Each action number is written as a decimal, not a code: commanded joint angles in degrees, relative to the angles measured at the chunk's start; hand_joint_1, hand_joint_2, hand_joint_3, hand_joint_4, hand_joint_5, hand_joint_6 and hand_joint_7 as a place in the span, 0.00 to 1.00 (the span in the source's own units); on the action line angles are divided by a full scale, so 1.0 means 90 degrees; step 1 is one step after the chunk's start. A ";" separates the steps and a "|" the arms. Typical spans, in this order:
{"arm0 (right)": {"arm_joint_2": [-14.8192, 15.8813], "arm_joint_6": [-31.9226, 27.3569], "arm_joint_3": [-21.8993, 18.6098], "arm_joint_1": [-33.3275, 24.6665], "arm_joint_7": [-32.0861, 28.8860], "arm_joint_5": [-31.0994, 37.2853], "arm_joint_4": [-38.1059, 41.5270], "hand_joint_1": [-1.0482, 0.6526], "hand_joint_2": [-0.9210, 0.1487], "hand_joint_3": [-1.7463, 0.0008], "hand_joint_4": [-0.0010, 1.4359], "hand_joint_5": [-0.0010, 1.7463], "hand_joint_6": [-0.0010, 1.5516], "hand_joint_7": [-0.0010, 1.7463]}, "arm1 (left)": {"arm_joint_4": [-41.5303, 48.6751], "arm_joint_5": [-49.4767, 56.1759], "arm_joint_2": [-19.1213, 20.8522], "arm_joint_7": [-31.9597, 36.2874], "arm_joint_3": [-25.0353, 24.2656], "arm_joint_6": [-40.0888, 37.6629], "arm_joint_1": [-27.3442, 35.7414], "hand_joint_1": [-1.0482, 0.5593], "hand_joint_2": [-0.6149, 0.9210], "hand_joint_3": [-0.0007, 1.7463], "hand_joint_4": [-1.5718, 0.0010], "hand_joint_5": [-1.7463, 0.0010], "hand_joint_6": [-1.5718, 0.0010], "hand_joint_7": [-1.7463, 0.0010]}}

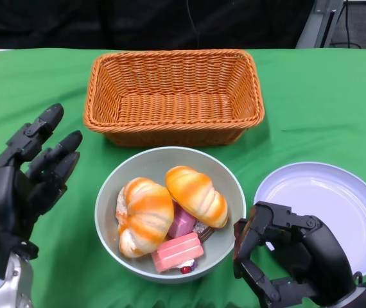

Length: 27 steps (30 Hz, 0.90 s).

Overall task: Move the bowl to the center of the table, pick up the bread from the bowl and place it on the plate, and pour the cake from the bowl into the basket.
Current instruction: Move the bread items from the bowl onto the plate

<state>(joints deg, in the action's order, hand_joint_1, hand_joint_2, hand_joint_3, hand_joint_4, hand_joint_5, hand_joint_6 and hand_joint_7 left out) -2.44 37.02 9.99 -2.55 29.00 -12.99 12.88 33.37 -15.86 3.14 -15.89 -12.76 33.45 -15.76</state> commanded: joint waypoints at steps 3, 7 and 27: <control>0.0069 0.0302 -0.0140 -0.0004 -0.0264 0.0306 -0.0137 0.57 0.53 0.29 0.52 0.85 0.43 0.71 | 0.0808 0.0036 0.0173 -0.0218 -0.0196 0.1011 -0.0417 0.52 1.00 0.10 0.31 0.85 0.34 0.91; 0.0227 0.0015 -0.0157 -0.0123 -0.0638 0.0817 -0.0752 0.53 0.50 0.37 0.45 0.75 0.43 0.61 | 0.1371 -0.0052 0.0175 -0.0455 -0.0290 0.1508 -0.0651 0.53 1.00 0.14 0.40 0.47 0.21 0.92; 0.0429 -0.2465 0.0292 -0.0524 -0.2185 0.4658 -0.4092 0.18 0.00 0.96 0.32 0.50 0.39 0.16 | 0.2216 0.0185 0.0155 -0.0505 -0.0295 0.2182 -0.0947 0.54 1.00 0.20 0.51 0.15 0.45 0.42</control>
<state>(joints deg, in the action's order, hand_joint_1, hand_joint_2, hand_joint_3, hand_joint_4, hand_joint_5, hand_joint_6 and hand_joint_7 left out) 1.60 16.52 12.15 -6.75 10.57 26.50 -21.71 52.96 -14.48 3.70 -20.76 -15.46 52.10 -23.78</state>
